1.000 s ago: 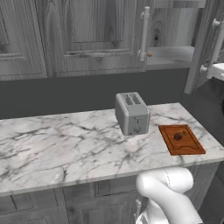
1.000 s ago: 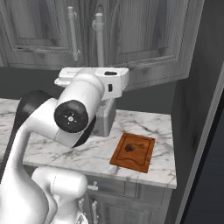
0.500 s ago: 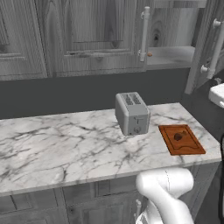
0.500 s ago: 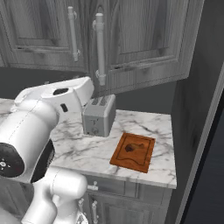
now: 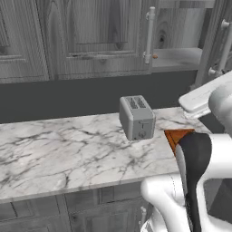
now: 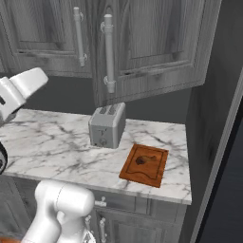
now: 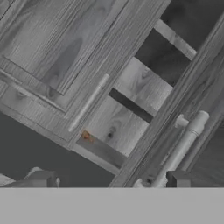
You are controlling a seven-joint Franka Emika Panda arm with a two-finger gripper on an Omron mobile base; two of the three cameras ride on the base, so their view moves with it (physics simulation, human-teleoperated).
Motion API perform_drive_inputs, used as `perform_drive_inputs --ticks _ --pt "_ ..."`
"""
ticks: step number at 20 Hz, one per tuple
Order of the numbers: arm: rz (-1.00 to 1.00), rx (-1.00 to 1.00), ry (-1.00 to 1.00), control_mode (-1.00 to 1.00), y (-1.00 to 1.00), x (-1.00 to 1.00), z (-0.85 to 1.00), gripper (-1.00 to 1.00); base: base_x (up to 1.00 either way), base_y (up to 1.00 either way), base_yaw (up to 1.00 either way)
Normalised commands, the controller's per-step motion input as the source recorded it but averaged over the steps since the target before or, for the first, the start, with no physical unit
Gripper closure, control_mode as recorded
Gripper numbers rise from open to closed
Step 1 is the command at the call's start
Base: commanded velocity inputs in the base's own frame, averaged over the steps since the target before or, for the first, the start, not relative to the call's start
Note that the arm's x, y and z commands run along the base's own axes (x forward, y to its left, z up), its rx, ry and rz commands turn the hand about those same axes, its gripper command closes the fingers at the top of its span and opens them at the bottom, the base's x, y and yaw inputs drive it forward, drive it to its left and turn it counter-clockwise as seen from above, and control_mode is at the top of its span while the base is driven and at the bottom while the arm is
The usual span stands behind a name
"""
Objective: Open the cabinet, retrieve the rolling pin, and place it next to the meat on the cutting board to prepare for tenderizing.
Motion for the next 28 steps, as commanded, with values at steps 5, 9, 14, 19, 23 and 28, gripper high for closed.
perform_drive_inputs --ticks 5,9,14,19,23,28 --pt "-0.37 -0.29 0.26 -1.0 0.16 0.71 0.0 -1.0 0.0 0.0 0.0" --pt "-0.27 -0.24 0.3 -1.0 0.1 0.86 0.0 -1.0 0.0 0.0 0.0" --pt "-0.12 -0.17 0.21 -1.0 0.0 0.87 -0.06 -1.0 0.0 0.0 0.0" --pt "-0.08 -0.11 0.16 -1.0 -0.05 0.88 -0.08 -1.0 0.0 0.0 0.0" --pt "-0.06 -0.06 0.1 -1.0 -0.18 0.74 -0.11 -1.0 0.0 0.0 0.0" --pt "-0.05 -0.02 0.08 -1.0 -0.3 0.63 -0.07 -1.0 0.0 0.0 0.0"
